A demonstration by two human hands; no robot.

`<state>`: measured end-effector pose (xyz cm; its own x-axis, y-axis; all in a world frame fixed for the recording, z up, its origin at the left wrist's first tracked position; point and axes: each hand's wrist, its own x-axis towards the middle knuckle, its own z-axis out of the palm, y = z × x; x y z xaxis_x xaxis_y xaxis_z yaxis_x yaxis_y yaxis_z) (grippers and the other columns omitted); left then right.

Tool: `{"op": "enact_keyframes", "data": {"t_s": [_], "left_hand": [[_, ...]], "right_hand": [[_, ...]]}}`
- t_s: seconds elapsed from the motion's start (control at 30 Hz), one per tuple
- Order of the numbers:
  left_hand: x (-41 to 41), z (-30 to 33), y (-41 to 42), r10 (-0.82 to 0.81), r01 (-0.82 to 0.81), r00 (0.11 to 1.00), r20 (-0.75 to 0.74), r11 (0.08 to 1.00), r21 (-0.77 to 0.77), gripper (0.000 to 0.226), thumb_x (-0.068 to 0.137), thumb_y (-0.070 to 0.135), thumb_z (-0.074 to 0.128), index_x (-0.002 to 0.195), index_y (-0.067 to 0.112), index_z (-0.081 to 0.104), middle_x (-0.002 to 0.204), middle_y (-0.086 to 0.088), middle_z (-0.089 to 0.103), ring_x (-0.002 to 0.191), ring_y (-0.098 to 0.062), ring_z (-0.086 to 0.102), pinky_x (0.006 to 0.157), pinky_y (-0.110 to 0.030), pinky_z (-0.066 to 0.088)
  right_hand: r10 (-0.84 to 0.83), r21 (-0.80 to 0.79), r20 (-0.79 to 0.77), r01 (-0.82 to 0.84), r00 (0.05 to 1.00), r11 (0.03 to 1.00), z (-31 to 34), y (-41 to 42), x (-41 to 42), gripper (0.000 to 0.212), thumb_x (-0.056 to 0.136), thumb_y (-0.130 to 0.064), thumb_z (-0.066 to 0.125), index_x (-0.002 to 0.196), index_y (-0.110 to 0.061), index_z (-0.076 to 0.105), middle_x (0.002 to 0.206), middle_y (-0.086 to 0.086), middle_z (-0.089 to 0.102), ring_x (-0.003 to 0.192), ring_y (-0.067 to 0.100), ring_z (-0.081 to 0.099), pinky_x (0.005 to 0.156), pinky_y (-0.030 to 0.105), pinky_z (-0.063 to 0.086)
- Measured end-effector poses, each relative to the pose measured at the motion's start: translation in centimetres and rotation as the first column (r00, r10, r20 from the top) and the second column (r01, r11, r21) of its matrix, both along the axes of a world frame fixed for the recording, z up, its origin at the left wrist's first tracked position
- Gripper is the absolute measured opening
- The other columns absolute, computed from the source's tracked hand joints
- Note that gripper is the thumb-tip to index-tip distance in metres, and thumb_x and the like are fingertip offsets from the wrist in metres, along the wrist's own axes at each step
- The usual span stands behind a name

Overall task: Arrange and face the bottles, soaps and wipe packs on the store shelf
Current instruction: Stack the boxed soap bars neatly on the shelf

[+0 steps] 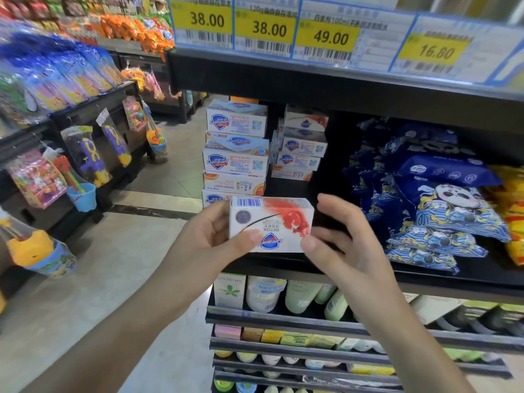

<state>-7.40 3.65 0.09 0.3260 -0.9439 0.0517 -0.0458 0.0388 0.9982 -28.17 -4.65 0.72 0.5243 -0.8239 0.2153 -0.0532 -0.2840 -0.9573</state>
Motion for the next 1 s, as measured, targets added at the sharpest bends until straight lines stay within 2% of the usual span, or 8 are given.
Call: {"op": "enact_keyframes", "data": {"t_s": [0.13, 0.27, 0.57, 0.7, 0.77, 0.83, 0.93, 1.0], "left_hand": [[-0.1, 0.3, -0.2, 0.047, -0.043, 0.998, -0.036, 0.994, 0.105, 0.042, 0.087, 0.033, 0.072, 0.128, 0.031, 0.064, 0.112, 0.010, 0.078, 0.107, -0.011, 0.073, 0.095, -0.038, 0.057], [0.1, 0.4, -0.3, 0.062, -0.043, 0.995, -0.078, 0.975, 0.220, 0.033, 0.092, 0.034, 0.071, 0.125, 0.031, 0.067, 0.108, 0.008, 0.079, 0.105, -0.011, 0.073, 0.083, -0.029, 0.055], [0.4, 0.5, -0.5, 0.117, -0.020, 0.950, -0.289, 0.948, 0.318, 0.064, 0.068, 0.054, 0.074, 0.122, 0.022, 0.068, 0.102, -0.004, 0.081, 0.084, -0.015, 0.075, 0.072, -0.030, 0.052], [1.0, 0.6, -0.6, 0.138, -0.010, 0.869, -0.474, 0.965, 0.263, 0.063, 0.095, 0.068, 0.039, 0.117, 0.018, 0.071, 0.102, -0.012, 0.079, 0.085, -0.023, 0.077, 0.075, -0.037, 0.050], [1.2, 0.1, -0.5, 0.160, -0.102, 0.951, -0.266, 0.970, 0.220, 0.057, 0.103, 0.059, 0.031, 0.113, 0.021, 0.072, 0.104, -0.006, 0.080, 0.093, -0.021, 0.076, 0.078, -0.036, 0.051], [1.3, -1.0, 0.0, 0.154, -0.174, 0.969, 0.194, 0.980, 0.093, 0.032, 0.105, 0.046, 0.044, 0.114, 0.031, 0.070, 0.108, 0.013, 0.077, 0.104, -0.007, 0.070, 0.085, -0.027, 0.051], [1.2, -2.2, 0.6, 0.000, -0.082, 0.653, 0.757, 0.994, 0.070, 0.030, 0.099, 0.048, 0.056, 0.128, 0.043, 0.060, 0.124, 0.030, 0.059, 0.120, 0.008, 0.049, 0.103, -0.023, 0.042], [1.0, -3.0, 0.3, -0.088, -0.063, 0.459, 0.884, 0.989, 0.132, 0.043, 0.098, 0.055, 0.052, 0.139, 0.045, 0.049, 0.136, 0.028, 0.046, 0.129, 0.003, 0.035, 0.111, -0.027, 0.035]], "right_hand": [[-0.002, -0.402, -0.148, -0.058, 0.989, 0.914, -0.1, 0.0, 0.0, 0.078, 0.082, -0.028, 0.087, 0.145, -0.047, 0.045, 0.162, -0.017, 0.025, 0.146, 0.008, 0.038, 0.111, 0.039, 0.044], [-0.049, -0.497, -0.256, -0.088, 0.966, 0.863, 0.1, 0.1, 0.4, 0.075, 0.081, -0.019, 0.087, 0.138, -0.053, 0.051, 0.166, -0.021, 0.006, 0.152, 0.009, 0.021, 0.108, 0.050, 0.048], [0.019, -0.452, -0.238, -0.128, 0.971, 0.883, -0.4, -1.5, 1.4, 0.043, 0.085, -0.015, 0.082, 0.119, -0.037, 0.070, 0.141, -0.022, 0.051, 0.130, 0.015, 0.051, 0.096, 0.026, 0.048], [0.109, -0.277, -0.040, -0.115, 0.993, 0.954, -0.2, -2.1, 1.6, 0.036, 0.086, -0.017, 0.079, 0.119, -0.029, 0.072, 0.135, -0.013, 0.060, 0.118, 0.020, 0.061, 0.093, 0.033, 0.056], [0.131, -0.210, 0.060, -0.115, 0.990, 0.971, 0.6, -2.6, 1.7, 0.035, 0.085, -0.018, 0.076, 0.119, -0.025, 0.071, 0.132, -0.006, 0.064, 0.116, 0.023, 0.064, 0.096, 0.036, 0.056], [0.126, -0.198, 0.118, -0.101, 0.985, 0.975, 1.9, -3.4, 2.0, 0.034, 0.088, -0.012, 0.074, 0.120, -0.021, 0.069, 0.126, -0.005, 0.069, 0.114, 0.021, 0.066, 0.093, 0.032, 0.057], [0.079, -0.238, 0.155, -0.041, 0.985, 0.971, 4.2, -5.0, 3.4, 0.034, 0.089, -0.003, 0.074, 0.116, -0.023, 0.069, 0.119, -0.006, 0.073, 0.107, 0.015, 0.069, 0.086, 0.023, 0.056], [0.041, -0.237, 0.122, -0.011, 0.992, 0.971, 5.3, -6.3, 4.6, 0.036, 0.090, -0.006, 0.076, 0.115, -0.031, 0.070, 0.118, -0.005, 0.073, 0.107, 0.013, 0.070, 0.085, 0.024, 0.057]]}}
